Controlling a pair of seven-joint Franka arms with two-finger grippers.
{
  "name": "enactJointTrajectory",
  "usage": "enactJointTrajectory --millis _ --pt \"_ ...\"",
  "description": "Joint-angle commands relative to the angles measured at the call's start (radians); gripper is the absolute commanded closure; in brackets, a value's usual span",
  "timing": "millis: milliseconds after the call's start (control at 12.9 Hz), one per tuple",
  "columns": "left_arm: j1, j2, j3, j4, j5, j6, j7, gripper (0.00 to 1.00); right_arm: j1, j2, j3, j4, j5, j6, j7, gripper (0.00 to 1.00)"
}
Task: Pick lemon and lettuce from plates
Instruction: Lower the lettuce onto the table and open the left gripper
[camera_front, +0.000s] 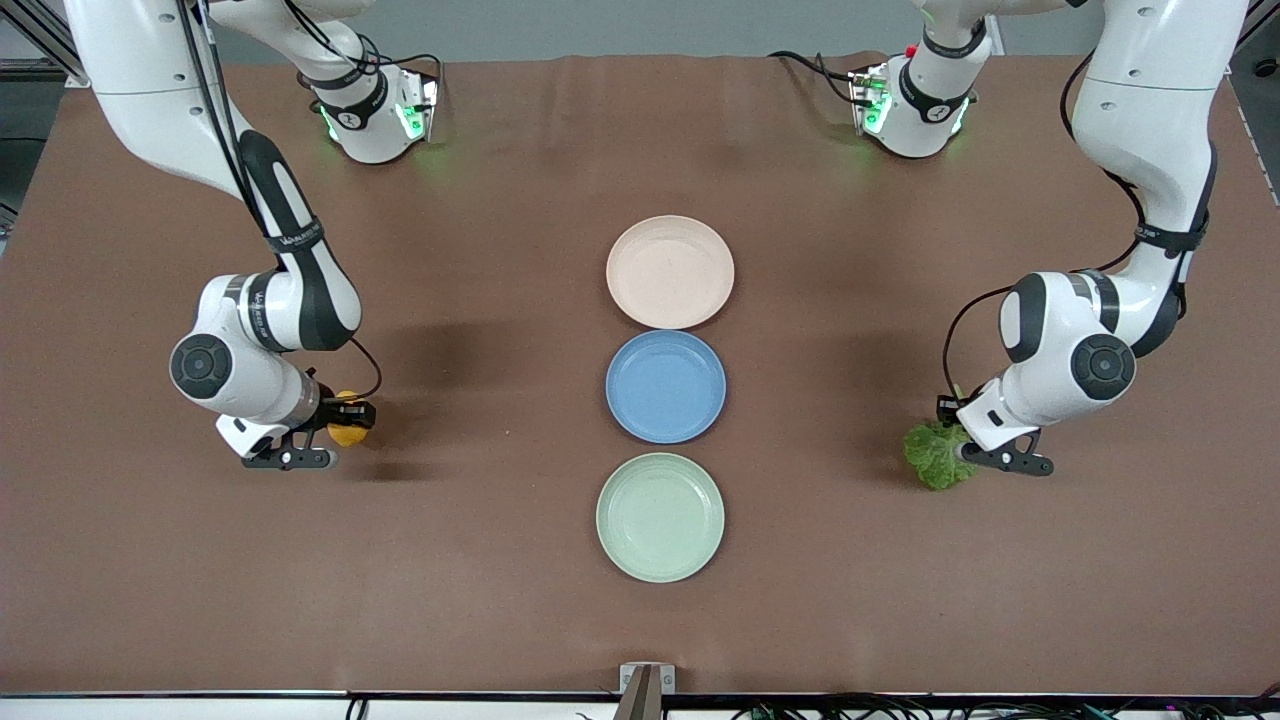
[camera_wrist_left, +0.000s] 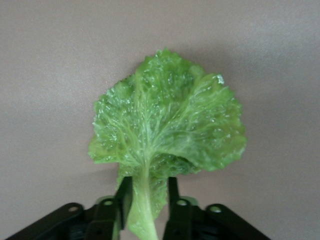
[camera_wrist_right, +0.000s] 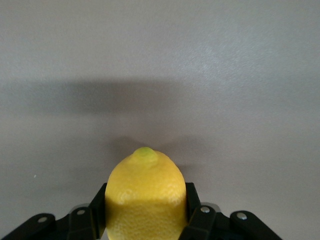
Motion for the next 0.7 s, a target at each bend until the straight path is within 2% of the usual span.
enactJointTrajectory --millis 0,233,311,389,467,622 --pt "-0.001 -0.052 -0.003 -0.006 0.011 -0.002 -0.005 0.0 -0.009 0.009 0.011 -0.003 0.02 0.007 -0.031 0.99" --pt "-0.003 -0.096 -0.006 0.062 0.012 -0.098 -0.008 0.0 -0.007 0.026 0.011 -0.003 0.02 0.007 -0.031 0.96" --pt "-0.001 -0.101 -0.008 0.111 0.011 -0.16 -0.011 0.0 -0.007 0.028 0.011 -0.003 0.02 0.007 -0.031 0.88" --pt "0.0 -0.104 -0.009 0.154 0.01 -0.227 -0.02 0.0 -0.007 0.026 0.011 -0.002 0.02 0.005 -0.031 0.39" --pt "0.0 -0.119 -0.009 0.172 0.01 -0.263 -0.036 0.0 -0.006 0.023 0.011 0.0 0.02 0.003 -0.031 0.01" --pt "0.006 -0.183 -0.009 0.166 0.01 -0.283 -0.057 0.0 -0.006 0.012 0.011 0.019 0.02 -0.01 -0.031 0.0"
